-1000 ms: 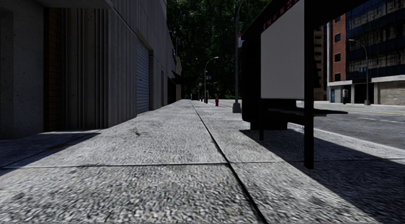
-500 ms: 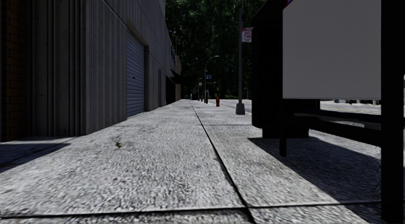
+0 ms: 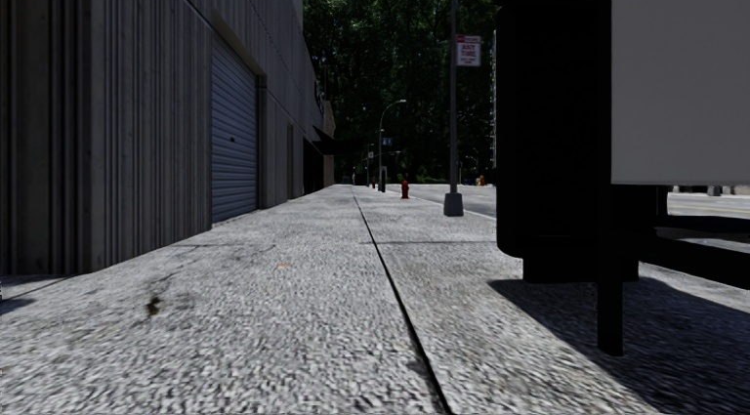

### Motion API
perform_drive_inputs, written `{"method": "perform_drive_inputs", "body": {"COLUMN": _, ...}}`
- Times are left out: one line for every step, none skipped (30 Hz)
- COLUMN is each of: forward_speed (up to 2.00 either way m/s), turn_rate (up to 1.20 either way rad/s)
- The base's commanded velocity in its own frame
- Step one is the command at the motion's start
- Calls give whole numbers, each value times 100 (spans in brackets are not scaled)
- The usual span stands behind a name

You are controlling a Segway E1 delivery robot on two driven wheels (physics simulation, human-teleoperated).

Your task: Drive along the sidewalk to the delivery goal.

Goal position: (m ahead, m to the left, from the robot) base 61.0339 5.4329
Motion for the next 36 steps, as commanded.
{"method": "perform_drive_inputs", "body": {"forward_speed": 200, "turn_rate": 0}}
{"method": "perform_drive_inputs", "body": {"forward_speed": 200, "turn_rate": 0}}
{"method": "perform_drive_inputs", "body": {"forward_speed": 200, "turn_rate": 0}}
{"method": "perform_drive_inputs", "body": {"forward_speed": 200, "turn_rate": 0}}
{"method": "perform_drive_inputs", "body": {"forward_speed": 200, "turn_rate": 0}}
{"method": "perform_drive_inputs", "body": {"forward_speed": 200, "turn_rate": 0}}
{"method": "perform_drive_inputs", "body": {"forward_speed": 200, "turn_rate": 0}}
{"method": "perform_drive_inputs", "body": {"forward_speed": 200, "turn_rate": 0}}
{"method": "perform_drive_inputs", "body": {"forward_speed": 200, "turn_rate": 0}}
{"method": "perform_drive_inputs", "body": {"forward_speed": 200, "turn_rate": 0}}
{"method": "perform_drive_inputs", "body": {"forward_speed": 200, "turn_rate": 0}}
{"method": "perform_drive_inputs", "body": {"forward_speed": 200, "turn_rate": 0}}
{"method": "perform_drive_inputs", "body": {"forward_speed": 200, "turn_rate": 0}}
{"method": "perform_drive_inputs", "body": {"forward_speed": 200, "turn_rate": 0}}
{"method": "perform_drive_inputs", "body": {"forward_speed": 200, "turn_rate": 0}}
{"method": "perform_drive_inputs", "body": {"forward_speed": 200, "turn_rate": 0}}
{"method": "perform_drive_inputs", "body": {"forward_speed": 200, "turn_rate": 0}}
{"method": "perform_drive_inputs", "body": {"forward_speed": 200, "turn_rate": 0}}
{"method": "perform_drive_inputs", "body": {"forward_speed": 200, "turn_rate": 0}}
{"method": "perform_drive_inputs", "body": {"forward_speed": 200, "turn_rate": 0}}
{"method": "perform_drive_inputs", "body": {"forward_speed": 200, "turn_rate": 0}}
{"method": "perform_drive_inputs", "body": {"forward_speed": 200, "turn_rate": 0}}
{"method": "perform_drive_inputs", "body": {"forward_speed": 200, "turn_rate": 0}}
{"method": "perform_drive_inputs", "body": {"forward_speed": 200, "turn_rate": 0}}
{"method": "perform_drive_inputs", "body": {"forward_speed": 200, "turn_rate": 0}}
{"method": "perform_drive_inputs", "body": {"forward_speed": 200, "turn_rate": 0}}
{"method": "perform_drive_inputs", "body": {"forward_speed": 200, "turn_rate": 0}}
{"method": "perform_drive_inputs", "body": {"forward_speed": 200, "turn_rate": 0}}
{"method": "perform_drive_inputs", "body": {"forward_speed": 200, "turn_rate": 0}}
{"method": "perform_drive_inputs", "body": {"forward_speed": 200, "turn_rate": 0}}
{"method": "perform_drive_inputs", "body": {"forward_speed": 200, "turn_rate": 0}}
{"method": "perform_drive_inputs", "body": {"forward_speed": 200, "turn_rate": 0}}
{"method": "perform_drive_inputs", "body": {"forward_speed": 200, "turn_rate": 0}}
{"method": "perform_drive_inputs", "body": {"forward_speed": 200, "turn_rate": 0}}
{"method": "perform_drive_inputs", "body": {"forward_speed": 200, "turn_rate": 0}}
{"method": "perform_drive_inputs", "body": {"forward_speed": 200, "turn_rate": 0}}
